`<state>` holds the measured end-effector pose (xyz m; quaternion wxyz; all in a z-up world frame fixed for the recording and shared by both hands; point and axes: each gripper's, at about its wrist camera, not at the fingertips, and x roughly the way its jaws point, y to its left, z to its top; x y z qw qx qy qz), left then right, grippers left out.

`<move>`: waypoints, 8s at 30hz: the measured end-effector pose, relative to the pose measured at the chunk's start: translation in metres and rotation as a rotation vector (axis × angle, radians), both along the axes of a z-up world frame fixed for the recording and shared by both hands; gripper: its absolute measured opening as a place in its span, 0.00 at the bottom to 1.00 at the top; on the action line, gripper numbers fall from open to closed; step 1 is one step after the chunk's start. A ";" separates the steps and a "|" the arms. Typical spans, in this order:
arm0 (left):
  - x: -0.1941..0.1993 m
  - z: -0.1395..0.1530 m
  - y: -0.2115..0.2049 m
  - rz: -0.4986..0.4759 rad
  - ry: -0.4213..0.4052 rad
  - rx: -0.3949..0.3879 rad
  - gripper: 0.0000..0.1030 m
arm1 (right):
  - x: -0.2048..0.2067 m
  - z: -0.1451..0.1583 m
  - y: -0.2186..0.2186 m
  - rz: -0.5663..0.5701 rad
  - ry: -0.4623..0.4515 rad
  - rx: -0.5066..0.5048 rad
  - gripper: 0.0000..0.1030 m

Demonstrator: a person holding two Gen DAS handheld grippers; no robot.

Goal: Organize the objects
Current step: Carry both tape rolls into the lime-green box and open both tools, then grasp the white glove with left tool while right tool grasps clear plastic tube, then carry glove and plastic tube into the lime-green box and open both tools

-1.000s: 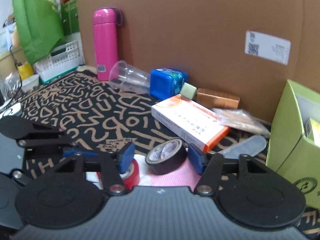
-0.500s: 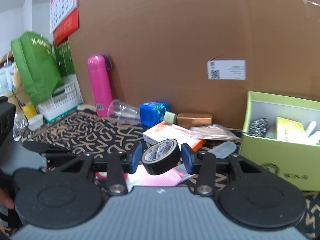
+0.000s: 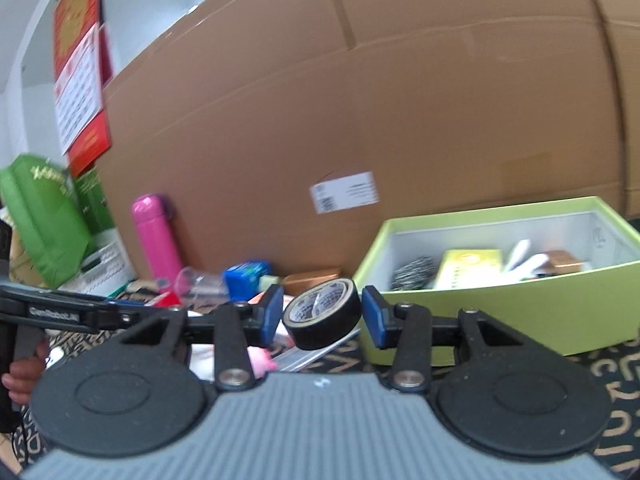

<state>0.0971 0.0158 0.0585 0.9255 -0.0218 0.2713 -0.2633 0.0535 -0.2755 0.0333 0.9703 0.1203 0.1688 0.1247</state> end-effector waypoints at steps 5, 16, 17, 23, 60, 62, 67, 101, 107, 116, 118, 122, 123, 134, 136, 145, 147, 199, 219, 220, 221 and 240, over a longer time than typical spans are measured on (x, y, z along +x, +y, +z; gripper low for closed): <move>0.005 0.006 -0.008 -0.056 0.013 -0.118 0.49 | -0.006 -0.006 -0.022 -0.040 0.007 0.043 0.42; -0.012 -0.059 -0.059 -0.146 0.076 0.150 0.57 | -0.010 -0.023 -0.031 -0.038 0.053 0.058 0.42; -0.014 -0.059 -0.061 -0.145 0.053 0.176 0.60 | -0.009 -0.024 -0.031 -0.038 0.056 0.065 0.42; -0.010 -0.066 -0.069 -0.088 -0.064 0.287 0.64 | -0.009 -0.029 -0.021 -0.017 0.077 0.057 0.42; 0.053 0.027 -0.181 -0.232 -0.115 -0.023 0.19 | 0.030 0.004 -0.088 -0.276 -0.018 -0.236 0.42; 0.060 0.027 -0.202 -0.247 -0.119 -0.016 0.19 | 0.044 0.000 -0.099 -0.312 0.005 -0.267 0.42; 0.078 0.011 -0.242 -0.265 -0.095 -0.015 0.19 | 0.068 -0.020 -0.119 -0.349 0.059 -0.277 0.42; -0.007 -0.083 0.025 0.263 0.071 0.038 0.84 | -0.016 -0.045 0.034 0.028 0.159 -0.142 1.00; -0.002 -0.081 -0.011 0.069 0.007 0.073 0.88 | -0.015 -0.042 0.048 0.021 0.171 -0.172 1.00; 0.020 -0.089 -0.014 0.078 0.046 0.144 0.09 | -0.012 -0.044 0.048 0.001 0.206 -0.193 1.00; 0.017 -0.089 0.004 0.116 0.079 0.125 0.09 | -0.006 -0.048 0.054 0.022 0.216 -0.189 1.00; 0.002 -0.088 0.038 0.243 0.092 0.125 0.09 | 0.014 -0.056 0.074 0.089 0.236 -0.206 0.99; -0.001 -0.087 0.046 0.262 0.097 0.117 0.09 | 0.022 -0.059 0.080 0.101 0.244 -0.208 0.98; -0.014 -0.082 0.053 0.225 0.099 0.071 0.26 | 0.102 -0.080 0.137 0.042 0.309 -0.305 0.76; -0.011 -0.083 0.051 0.212 0.104 0.055 0.36 | 0.098 -0.079 0.130 0.028 0.293 -0.313 0.48; -0.010 -0.085 0.030 0.142 0.105 0.067 0.15 | 0.024 -0.072 0.079 0.071 0.285 -0.343 0.25; -0.011 -0.084 0.027 0.095 0.139 0.016 0.13 | 0.002 -0.071 0.071 0.084 0.301 -0.360 0.25; 0.005 0.025 -0.161 -0.168 -0.143 0.006 0.09 | -0.033 0.016 -0.055 -0.156 -0.016 -0.197 0.26; 0.108 -0.003 -0.259 -0.143 -0.070 0.031 0.09 | 0.095 -0.006 -0.131 -0.329 0.042 -0.340 0.26; 0.108 -0.005 -0.259 -0.145 -0.076 0.033 0.10 | 0.101 -0.011 -0.133 -0.330 0.064 -0.346 0.26; 0.107 -0.008 -0.258 -0.149 -0.088 0.031 0.21 | 0.105 -0.016 -0.134 -0.332 0.090 -0.357 0.26; 0.057 0.007 -0.218 -0.024 -0.150 0.012 0.92 | 0.039 0.013 -0.092 -0.334 -0.065 -0.382 1.00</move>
